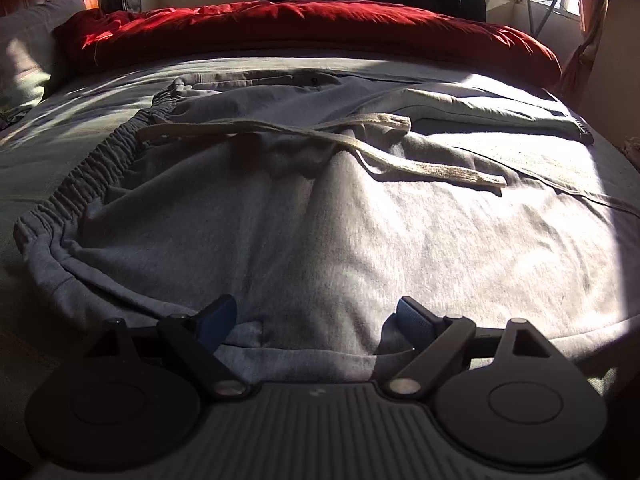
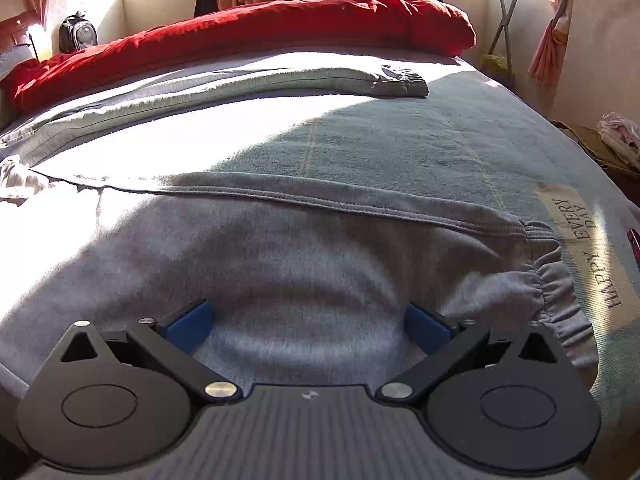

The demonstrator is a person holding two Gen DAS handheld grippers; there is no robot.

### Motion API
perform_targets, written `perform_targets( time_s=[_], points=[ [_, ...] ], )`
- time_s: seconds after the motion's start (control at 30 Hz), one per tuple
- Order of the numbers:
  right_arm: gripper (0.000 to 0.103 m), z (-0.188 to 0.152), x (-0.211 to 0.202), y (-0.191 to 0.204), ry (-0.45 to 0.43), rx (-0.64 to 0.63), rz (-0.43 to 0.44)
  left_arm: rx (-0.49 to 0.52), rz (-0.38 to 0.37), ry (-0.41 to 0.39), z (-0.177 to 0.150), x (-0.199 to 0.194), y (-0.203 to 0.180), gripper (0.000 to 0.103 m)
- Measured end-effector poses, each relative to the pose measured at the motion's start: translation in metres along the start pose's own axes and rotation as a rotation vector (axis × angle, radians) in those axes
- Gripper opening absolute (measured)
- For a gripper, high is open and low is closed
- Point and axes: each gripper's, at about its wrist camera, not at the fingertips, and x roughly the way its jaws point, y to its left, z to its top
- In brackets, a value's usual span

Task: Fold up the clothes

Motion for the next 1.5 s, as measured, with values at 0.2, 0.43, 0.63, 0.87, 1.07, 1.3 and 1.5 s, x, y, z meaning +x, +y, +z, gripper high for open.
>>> perform_targets(
  time_s=[0.2, 0.43, 0.63, 0.87, 1.07, 1.3, 1.5],
  points=[
    [0.103, 0.013, -0.019, 0.020, -0.023, -0.032, 0.005, 0.128, -0.062, -0.079, 0.035, 0.000, -0.032, 0.087],
    [0.103, 0.026, -0.034, 0.077, -0.084, -0.180, 0.151, 0.165, -0.134, -0.038, 0.046, 0.043, -0.061, 0.087],
    [0.103, 0.034, -0.024, 0.094, -0.027, -0.225, 0.229, 0.092, -0.146, 0.007, 0.029, 0.039, -0.032, 0.087],
    [0.103, 0.125, -0.003, 0.121, 0.065, -0.056, 0.692, 0.184, -0.179, -0.031, 0.074, 0.025, -0.046, 0.088],
    [0.103, 0.184, 0.053, 0.212, 0.202, -0.018, 0.939, 0.233, -0.199, -0.009, 0.102, 0.051, -0.029, 0.089],
    [0.103, 0.180, 0.121, 0.279, 0.354, -0.009, 0.950, 0.159, -0.146, 0.088, 0.083, 0.100, 0.025, 0.092],
    [0.102, 0.160, 0.138, 0.275, 0.376, -0.037, 0.860, 0.163, -0.131, 0.034, 0.070, 0.090, 0.041, 0.092]
  ],
)
